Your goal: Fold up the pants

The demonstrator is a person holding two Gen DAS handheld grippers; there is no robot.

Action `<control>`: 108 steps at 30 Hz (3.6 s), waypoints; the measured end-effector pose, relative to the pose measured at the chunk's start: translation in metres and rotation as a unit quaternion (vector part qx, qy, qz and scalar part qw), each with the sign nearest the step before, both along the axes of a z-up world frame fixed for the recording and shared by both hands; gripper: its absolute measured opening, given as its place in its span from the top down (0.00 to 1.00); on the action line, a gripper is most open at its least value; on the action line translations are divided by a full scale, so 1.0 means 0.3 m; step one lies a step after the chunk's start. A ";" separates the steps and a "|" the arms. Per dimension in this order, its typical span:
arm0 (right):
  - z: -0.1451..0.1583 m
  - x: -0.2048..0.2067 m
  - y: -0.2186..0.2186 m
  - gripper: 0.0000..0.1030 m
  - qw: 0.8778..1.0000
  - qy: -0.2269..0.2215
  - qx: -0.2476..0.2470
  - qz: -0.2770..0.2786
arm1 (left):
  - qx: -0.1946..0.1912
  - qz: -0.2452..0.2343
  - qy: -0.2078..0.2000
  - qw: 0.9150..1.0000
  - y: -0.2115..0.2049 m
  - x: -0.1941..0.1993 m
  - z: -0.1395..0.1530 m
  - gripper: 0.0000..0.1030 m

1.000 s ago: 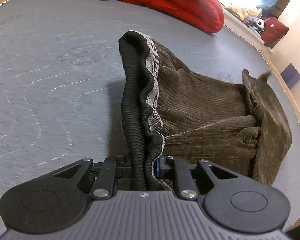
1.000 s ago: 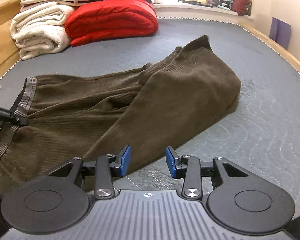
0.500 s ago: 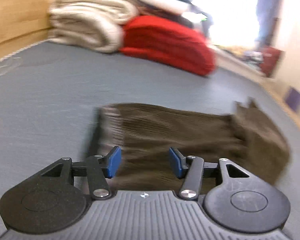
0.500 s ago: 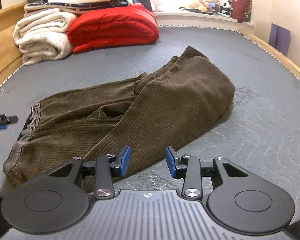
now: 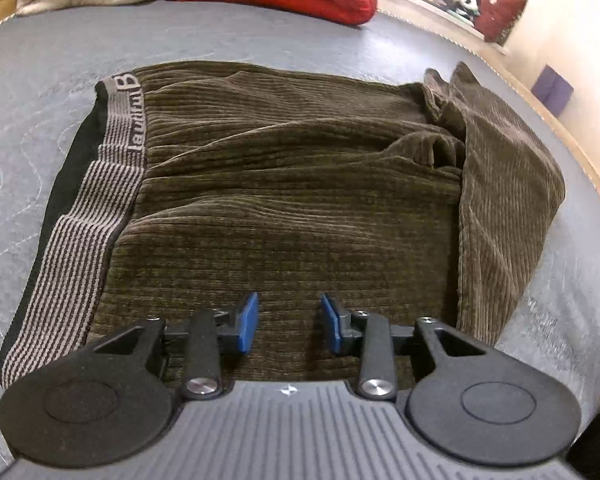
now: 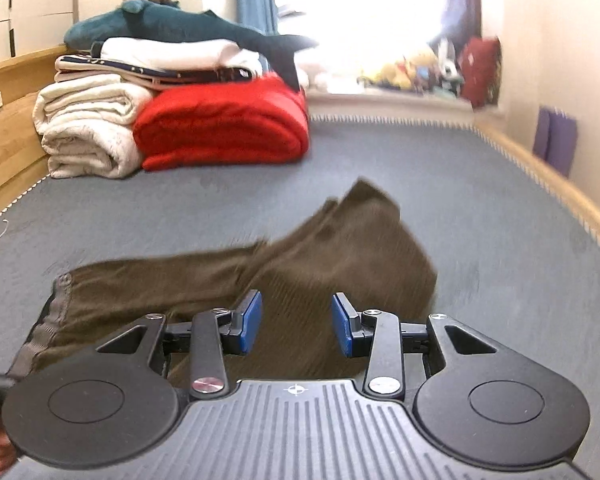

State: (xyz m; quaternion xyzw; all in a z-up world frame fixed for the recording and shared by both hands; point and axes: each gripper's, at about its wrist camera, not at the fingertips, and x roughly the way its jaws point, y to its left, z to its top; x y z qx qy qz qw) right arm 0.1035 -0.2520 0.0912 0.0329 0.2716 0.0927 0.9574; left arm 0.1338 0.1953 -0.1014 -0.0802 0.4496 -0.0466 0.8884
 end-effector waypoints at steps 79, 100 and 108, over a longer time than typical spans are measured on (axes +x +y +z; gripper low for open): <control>-0.347 0.694 0.139 0.56 0.979 0.194 0.041 0.054 | 0.109 -0.083 -0.046 0.990 -0.137 -0.033 -0.060 0.19; -0.360 0.587 0.313 0.93 0.972 0.165 -0.140 0.094 | 0.105 -0.096 -0.038 0.989 -0.133 -0.008 -0.063 0.13; -0.242 0.374 -0.007 0.93 0.960 0.224 -0.122 0.115 | 0.082 -0.093 -0.065 0.990 -0.128 -0.041 -0.013 0.18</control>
